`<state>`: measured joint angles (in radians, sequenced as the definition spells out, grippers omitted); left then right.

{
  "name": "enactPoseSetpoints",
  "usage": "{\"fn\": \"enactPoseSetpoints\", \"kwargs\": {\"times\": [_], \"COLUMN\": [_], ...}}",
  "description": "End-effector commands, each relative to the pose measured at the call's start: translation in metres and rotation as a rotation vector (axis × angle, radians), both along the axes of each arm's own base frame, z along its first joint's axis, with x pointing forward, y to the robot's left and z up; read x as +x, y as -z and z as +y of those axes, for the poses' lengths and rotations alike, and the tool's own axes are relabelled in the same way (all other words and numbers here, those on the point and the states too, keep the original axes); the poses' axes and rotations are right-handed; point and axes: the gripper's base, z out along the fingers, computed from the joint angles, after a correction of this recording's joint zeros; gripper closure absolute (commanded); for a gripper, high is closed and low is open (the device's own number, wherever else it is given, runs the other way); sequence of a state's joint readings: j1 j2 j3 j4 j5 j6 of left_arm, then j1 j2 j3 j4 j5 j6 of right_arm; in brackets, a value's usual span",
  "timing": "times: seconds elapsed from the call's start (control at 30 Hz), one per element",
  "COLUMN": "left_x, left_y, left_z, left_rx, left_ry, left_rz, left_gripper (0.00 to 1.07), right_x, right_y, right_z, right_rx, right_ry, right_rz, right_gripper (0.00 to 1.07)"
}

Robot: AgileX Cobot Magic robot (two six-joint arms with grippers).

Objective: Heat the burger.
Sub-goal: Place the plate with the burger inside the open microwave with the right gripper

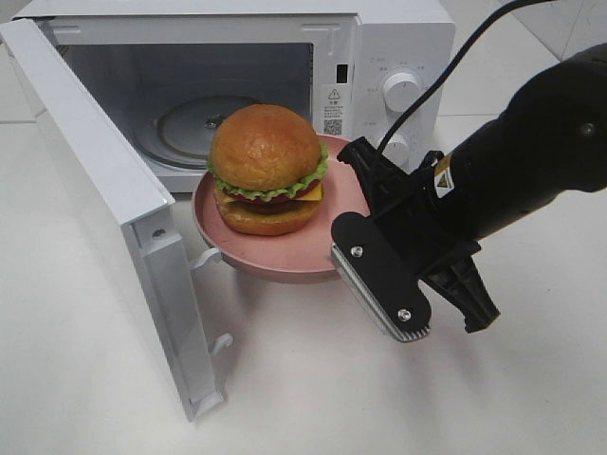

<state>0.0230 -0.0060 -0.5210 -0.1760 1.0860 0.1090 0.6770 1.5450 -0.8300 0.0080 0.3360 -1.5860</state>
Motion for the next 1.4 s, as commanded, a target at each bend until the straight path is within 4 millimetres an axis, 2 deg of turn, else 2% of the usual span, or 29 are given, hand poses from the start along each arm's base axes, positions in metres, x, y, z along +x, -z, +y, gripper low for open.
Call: {"fn": "enactPoseSetpoints", "kwargs": {"times": [0.03,0.67,0.83,1.03,1.1,1.4], "left_x": [0.0,0.0,0.0,0.0,0.0,0.0], "left_y": [0.0,0.0,0.0,0.0,0.0,0.0], "left_z": [0.0,0.0,0.0,0.0,0.0,0.0], "left_rx": [-0.004,-0.004,-0.004,-0.004,-0.004,-0.004], "left_ry": [-0.001,-0.001,-0.001,-0.001,-0.001,-0.001], "left_rz": [-0.016,-0.016,-0.016,-0.016,-0.016,-0.016], "left_gripper": [0.09,0.09,0.09,0.09,0.09,0.09], "right_x": [0.009,0.054,0.072,0.081,0.092,0.115], "right_y": [-0.011,-0.008,-0.009,-0.007,-0.008,-0.009], "right_z": [0.012,0.048,0.062,0.069,0.077,0.091], "right_rx": [0.058,0.03,0.038,0.025,0.024,0.027], "right_ry": [-0.005,-0.008,0.012,0.017,0.031,0.11], "right_rz": [-0.064,-0.047,-0.065,-0.048,-0.045,-0.051], "right_gripper": [1.07,1.07,1.07,1.07,1.07,1.07]}}
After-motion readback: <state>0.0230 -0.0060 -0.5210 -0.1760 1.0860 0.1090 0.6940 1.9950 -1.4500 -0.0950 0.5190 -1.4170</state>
